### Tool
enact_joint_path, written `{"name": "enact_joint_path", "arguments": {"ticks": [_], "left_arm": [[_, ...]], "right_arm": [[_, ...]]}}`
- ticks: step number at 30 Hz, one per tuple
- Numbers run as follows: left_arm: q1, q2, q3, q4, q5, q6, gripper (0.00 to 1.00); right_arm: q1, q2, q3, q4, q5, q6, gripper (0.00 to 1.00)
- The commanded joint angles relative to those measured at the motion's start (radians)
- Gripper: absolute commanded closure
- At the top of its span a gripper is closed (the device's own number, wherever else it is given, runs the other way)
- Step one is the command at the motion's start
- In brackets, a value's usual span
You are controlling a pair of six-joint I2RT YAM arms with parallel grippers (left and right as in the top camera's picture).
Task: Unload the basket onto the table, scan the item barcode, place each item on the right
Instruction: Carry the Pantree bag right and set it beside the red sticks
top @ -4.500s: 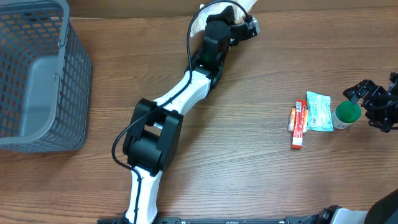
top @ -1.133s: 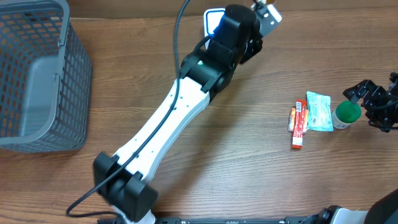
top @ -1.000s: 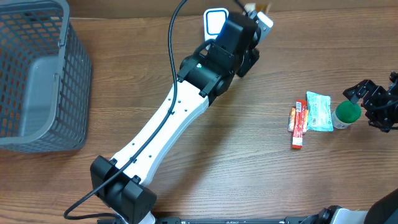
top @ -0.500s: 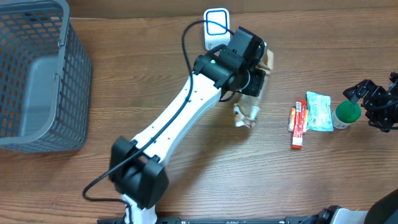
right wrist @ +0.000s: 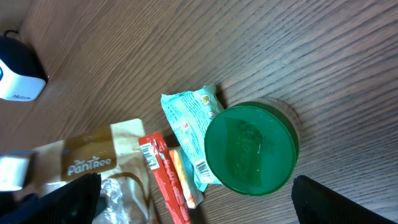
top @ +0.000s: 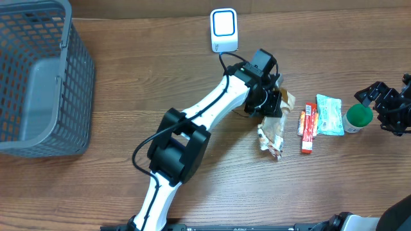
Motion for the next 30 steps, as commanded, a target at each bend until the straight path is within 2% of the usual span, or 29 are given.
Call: {"name": "enact_joint_path", "arguments": {"ticks": [1,2,4,5,12,18,23,26,30], "left_arm": [[-0.010,0.028,0.003,-0.010,0.045,-0.008,0.39],[-0.010,0.028,0.003,-0.010,0.045,-0.008,0.23],[-0.007,0.021,0.004,-0.005,0.054,-0.008,0.02],[-0.006,0.018,0.005,0.004,0.068,-0.008,0.00],[0.005,-0.047,0.073,-0.009,0.053,-0.001,0.00],[0.002,-0.123,0.073,-0.109,-0.176,0.004,0.00],[-0.007,-0.132,0.073,-0.208,-0.120,0.085,0.00],[-0.022,-0.133,0.073,-0.211,-0.064,0.130,0.00],[-0.039,-0.133,0.076,-0.218,-0.143,0.134,0.00]], "right_arm": [[-0.002,-0.021,0.008,0.005,0.003,-0.005,0.00],[-0.002,-0.021,0.008,0.006,0.003,-0.005,0.00],[-0.002,-0.021,0.008,0.006,0.003,-0.005,0.00],[-0.002,-0.021,0.008,0.006,0.003,-0.005,0.00],[-0.002,-0.021,0.008,0.006,0.003,-0.005,0.00],[-0.002,-0.021,0.008,0.006,0.003,-0.005,0.00],[-0.002,-0.021,0.008,0.006,0.003,-0.005,0.00],[-0.002,-0.021,0.008,0.006,0.003,-0.005,0.00],[-0.002,-0.021,0.008,0.006,0.003,-0.005,0.00]]}}
